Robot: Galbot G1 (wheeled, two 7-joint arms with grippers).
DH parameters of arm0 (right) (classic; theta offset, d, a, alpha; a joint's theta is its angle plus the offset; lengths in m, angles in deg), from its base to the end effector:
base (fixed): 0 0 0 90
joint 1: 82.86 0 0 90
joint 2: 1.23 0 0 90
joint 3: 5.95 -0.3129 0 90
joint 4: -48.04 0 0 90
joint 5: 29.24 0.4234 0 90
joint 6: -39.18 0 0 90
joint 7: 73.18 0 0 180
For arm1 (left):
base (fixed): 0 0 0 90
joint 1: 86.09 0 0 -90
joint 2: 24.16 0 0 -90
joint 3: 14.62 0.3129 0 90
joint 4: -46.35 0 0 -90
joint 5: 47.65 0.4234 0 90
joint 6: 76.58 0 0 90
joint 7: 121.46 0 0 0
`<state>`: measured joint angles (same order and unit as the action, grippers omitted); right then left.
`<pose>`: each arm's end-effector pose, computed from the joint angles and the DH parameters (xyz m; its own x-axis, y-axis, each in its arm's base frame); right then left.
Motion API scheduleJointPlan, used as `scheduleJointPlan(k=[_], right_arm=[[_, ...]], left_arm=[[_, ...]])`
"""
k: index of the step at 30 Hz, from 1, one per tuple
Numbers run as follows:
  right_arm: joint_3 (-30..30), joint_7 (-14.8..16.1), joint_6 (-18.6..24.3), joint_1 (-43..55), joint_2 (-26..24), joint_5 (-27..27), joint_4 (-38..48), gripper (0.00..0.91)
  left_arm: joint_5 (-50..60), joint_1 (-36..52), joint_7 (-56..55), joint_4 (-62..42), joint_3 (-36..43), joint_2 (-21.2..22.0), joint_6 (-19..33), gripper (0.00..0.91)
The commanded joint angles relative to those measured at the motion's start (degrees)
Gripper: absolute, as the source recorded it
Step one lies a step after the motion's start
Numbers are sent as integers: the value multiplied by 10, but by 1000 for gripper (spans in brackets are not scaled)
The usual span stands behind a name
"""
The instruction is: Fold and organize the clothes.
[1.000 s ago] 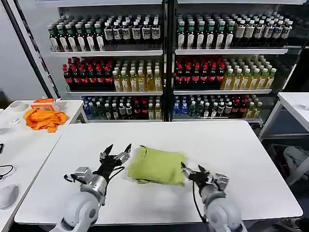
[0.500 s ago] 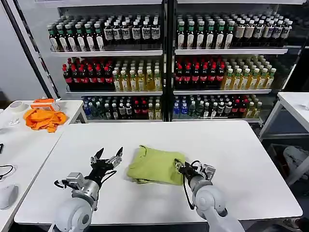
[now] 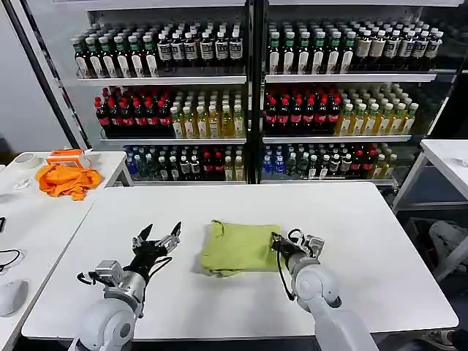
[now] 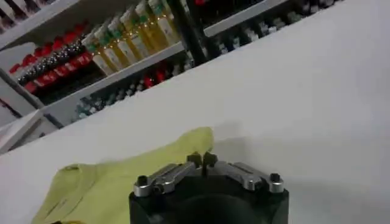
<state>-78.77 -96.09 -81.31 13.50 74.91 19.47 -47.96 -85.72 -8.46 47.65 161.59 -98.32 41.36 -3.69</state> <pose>0.4320 0.0564 -0.2443 -0.8459 -0.2086 0.4908 -0.0035 0.9225 0.3859 0.3423 0.0166 -0.2162 -0.9685 0.1630 0.1882 0.1169 0.9652 -0.2339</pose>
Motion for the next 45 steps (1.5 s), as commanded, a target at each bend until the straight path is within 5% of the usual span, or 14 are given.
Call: scheduleJointPlan(k=[1,2,4,5,9,15,24,33,45], right_arm=[[8,43,7,63,-28,-124,67,0],[8,51,5,65,-32,-131,69,0],[8,69,0,71,-42,-149,74,665],[8,81,5,72,-45,-161,76,907],[4,100,41,60,-52,-188,53,907],[-11,97,200,-70,-67,-344,-30,907],[-145,101,300,-294,-67,-377,-223,907],[-208,110,302,-397,-54,-368,-307,907],[-217,108,289,-422,-35,-371,-354,907]], left_arm=[[-3,2,1,0,-3,4,4,907],[-2,2,1,0,-3,5,5,907],[1,2,2,-1,0,5,9,907],[3,2,2,-2,1,5,10,907],[23,2,4,-3,10,7,17,907],[91,-4,5,6,23,8,42,907],[128,-21,-3,33,21,22,55,907],[154,-60,0,63,29,30,64,907],[178,-122,2,110,29,32,66,907]])
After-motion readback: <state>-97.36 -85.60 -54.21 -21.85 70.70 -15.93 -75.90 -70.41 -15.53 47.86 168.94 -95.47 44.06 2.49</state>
